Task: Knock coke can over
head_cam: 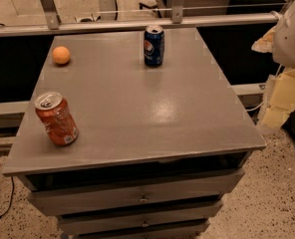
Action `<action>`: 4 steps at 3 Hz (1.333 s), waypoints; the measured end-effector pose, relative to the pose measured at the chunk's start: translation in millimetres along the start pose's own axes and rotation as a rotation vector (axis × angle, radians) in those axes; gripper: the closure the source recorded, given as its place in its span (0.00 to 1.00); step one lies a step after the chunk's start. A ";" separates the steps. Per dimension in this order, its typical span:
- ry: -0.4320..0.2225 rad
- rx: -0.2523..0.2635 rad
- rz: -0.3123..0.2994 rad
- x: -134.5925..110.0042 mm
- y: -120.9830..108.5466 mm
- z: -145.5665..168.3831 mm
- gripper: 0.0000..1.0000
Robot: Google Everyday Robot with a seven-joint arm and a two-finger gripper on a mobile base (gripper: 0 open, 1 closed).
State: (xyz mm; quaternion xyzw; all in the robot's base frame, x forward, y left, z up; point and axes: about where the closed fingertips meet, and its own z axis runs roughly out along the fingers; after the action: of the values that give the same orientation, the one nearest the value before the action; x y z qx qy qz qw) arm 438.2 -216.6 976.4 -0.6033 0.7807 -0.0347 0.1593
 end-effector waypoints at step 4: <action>-0.337 -0.148 -0.008 -115.0 39.8 56.6 0.00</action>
Offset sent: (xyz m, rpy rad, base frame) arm 0.0022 0.0126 -0.0046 0.0716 0.0159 0.0030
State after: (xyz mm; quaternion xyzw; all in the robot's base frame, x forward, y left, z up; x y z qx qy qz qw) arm 443.0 -88.4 936.8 -0.6138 0.7410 0.1237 0.2428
